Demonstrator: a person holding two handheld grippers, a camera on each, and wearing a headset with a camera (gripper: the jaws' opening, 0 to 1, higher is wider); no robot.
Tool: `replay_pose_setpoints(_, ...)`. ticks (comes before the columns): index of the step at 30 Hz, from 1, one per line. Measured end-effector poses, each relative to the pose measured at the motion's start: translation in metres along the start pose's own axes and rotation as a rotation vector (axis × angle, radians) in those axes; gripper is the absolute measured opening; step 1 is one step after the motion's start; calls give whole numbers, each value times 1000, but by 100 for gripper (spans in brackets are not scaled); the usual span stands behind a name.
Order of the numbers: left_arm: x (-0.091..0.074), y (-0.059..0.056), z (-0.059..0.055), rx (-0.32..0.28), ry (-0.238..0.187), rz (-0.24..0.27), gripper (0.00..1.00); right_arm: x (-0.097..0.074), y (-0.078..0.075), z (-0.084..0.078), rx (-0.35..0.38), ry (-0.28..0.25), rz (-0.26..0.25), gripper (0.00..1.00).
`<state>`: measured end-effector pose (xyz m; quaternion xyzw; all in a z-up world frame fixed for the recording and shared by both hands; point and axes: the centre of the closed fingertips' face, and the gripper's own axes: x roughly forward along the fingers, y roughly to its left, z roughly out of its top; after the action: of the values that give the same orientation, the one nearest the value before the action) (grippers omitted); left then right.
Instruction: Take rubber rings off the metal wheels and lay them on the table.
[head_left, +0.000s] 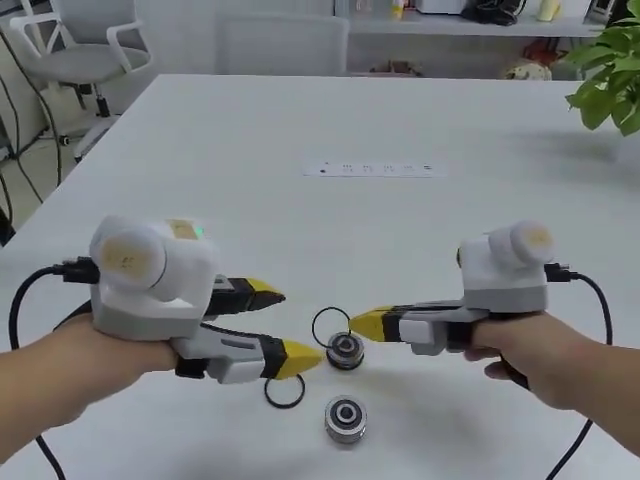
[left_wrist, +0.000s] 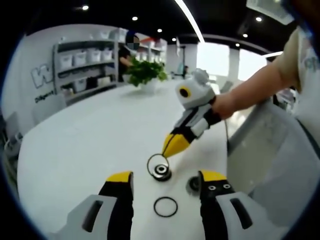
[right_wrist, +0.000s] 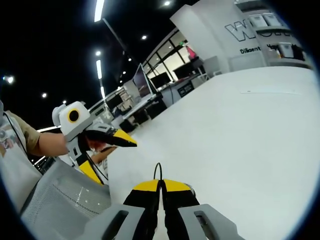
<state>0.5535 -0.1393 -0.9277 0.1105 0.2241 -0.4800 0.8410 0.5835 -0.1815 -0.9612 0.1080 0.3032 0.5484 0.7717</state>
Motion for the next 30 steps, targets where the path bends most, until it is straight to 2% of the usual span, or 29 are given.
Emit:
replay_pose_setpoints(11, -20, -4, -12, -2, 0, 20, 63, 13, 19, 1, 19, 2, 44, 0)
replay_pose_setpoints(19, -34, -3, -14, -8, -12, 42, 67, 26, 29, -9, 39, 38, 71, 0)
replay_pose_setpoints(30, -42, -4, -22, -14, -8, 59, 69, 42, 38, -26, 72, 88, 92, 0)
